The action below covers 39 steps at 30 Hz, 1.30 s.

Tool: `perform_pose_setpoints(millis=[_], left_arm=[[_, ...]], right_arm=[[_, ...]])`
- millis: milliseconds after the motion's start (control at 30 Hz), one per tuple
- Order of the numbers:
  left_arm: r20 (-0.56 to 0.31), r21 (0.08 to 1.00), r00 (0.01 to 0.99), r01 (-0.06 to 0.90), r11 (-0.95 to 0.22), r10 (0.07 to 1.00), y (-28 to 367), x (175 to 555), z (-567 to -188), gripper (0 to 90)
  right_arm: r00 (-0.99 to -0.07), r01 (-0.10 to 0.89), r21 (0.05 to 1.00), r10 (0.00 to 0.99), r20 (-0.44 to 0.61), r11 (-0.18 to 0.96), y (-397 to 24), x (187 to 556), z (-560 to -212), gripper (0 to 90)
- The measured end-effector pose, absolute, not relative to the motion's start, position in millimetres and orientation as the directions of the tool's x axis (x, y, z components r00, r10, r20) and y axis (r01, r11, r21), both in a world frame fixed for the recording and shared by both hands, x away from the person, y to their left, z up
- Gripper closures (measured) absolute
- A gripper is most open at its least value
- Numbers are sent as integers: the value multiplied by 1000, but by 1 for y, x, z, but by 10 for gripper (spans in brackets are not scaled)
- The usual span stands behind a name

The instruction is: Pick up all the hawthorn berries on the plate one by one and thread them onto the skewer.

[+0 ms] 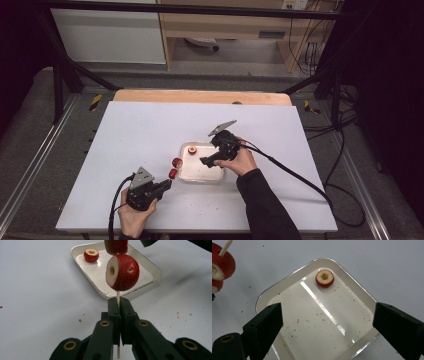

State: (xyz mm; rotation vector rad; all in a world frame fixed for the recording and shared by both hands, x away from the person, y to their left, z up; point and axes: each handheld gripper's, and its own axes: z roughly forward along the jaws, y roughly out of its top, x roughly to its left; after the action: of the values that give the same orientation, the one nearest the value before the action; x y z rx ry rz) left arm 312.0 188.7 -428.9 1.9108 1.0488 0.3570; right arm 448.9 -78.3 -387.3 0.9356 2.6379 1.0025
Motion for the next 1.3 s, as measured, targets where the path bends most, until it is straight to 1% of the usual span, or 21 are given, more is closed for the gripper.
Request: perform_pose_setpoints(millis=[400, 733, 867, 1033, 1133, 1167, 1300], left_arm=[[-170, 820, 601, 526, -227, 781, 192, 312, -431, 882], [-177, 817, 605, 530, -228, 776, 195, 313, -434, 882], [-182, 813, 604, 536, -227, 776, 196, 313, -435, 883], [-182, 815, 605, 534, -226, 775, 197, 313, -434, 882], [-180, 814, 608, 534, -230, 773, 197, 313, -434, 883], [-181, 814, 608, 534, -229, 773, 197, 313, -434, 883], [-182, 814, 609, 533, -229, 772, 197, 313, -434, 882]], right_arm=[[-815, 498, 589, 576, 67, 637, -49, 482, -392, 169], [-838, 488, 552, 539, 80, 676, -33, 503, -403, 283], [-849, 480, 540, 522, 86, 691, -24, 508, -409, 320], [-867, 455, 498, 494, 61, 738, -16, 512, -412, 351], [-869, 452, 484, 492, 51, 749, -12, 514, -412, 385], [-877, 436, 473, 479, 33, 765, -12, 515, -412, 398], [-887, 423, 451, 461, 30, 786, -6, 515, -414, 425]])
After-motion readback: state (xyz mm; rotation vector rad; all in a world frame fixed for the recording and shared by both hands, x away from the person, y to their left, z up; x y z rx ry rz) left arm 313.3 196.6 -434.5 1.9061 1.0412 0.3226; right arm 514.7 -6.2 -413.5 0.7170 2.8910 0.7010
